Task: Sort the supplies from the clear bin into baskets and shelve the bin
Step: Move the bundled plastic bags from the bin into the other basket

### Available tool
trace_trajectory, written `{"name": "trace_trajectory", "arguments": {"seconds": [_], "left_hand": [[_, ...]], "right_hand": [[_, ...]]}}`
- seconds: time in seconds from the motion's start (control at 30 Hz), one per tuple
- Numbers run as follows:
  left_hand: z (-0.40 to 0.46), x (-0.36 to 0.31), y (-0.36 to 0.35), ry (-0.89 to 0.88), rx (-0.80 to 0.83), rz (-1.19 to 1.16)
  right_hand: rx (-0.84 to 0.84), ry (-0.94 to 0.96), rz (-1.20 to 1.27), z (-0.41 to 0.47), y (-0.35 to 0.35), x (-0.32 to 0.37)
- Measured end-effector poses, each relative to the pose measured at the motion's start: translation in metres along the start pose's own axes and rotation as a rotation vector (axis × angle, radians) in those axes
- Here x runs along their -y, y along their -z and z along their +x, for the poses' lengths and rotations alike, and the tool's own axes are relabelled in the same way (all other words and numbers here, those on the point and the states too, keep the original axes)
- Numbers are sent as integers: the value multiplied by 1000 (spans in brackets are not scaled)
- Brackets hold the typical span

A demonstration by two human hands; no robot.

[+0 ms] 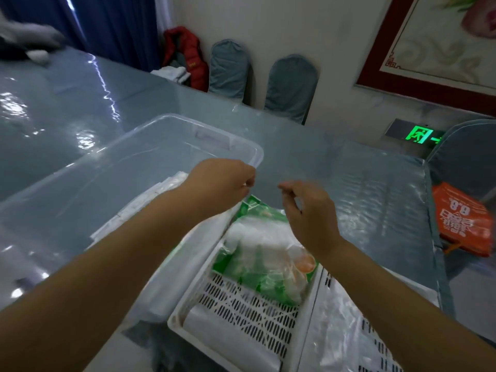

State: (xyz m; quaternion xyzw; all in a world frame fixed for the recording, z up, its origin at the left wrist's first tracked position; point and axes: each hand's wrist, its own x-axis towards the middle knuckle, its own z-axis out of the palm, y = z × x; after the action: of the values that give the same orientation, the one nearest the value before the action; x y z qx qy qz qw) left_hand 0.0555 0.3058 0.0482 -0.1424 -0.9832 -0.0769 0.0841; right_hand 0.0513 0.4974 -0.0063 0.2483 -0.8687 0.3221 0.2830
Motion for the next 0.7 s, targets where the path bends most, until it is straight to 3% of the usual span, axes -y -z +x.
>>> {"name": "trace_trajectory", "arguments": {"seconds": [0.2, 0.33, 0.4, 0.53, 0.7], "left_hand": [[-47, 115, 11, 69, 60, 55], [-72, 193, 14, 128, 140, 58], [-81, 227, 14, 121, 148, 82], [-92, 286, 12, 127, 158, 61], [-99, 316, 2, -66, 117, 30]], "right_hand": [[40, 79, 55, 28, -40, 67], [154, 86, 73, 54, -99, 117], [309, 0, 55, 68, -137, 134], [825, -205, -92, 95, -213, 142], [1201, 54, -287, 85, -282, 152]]}}
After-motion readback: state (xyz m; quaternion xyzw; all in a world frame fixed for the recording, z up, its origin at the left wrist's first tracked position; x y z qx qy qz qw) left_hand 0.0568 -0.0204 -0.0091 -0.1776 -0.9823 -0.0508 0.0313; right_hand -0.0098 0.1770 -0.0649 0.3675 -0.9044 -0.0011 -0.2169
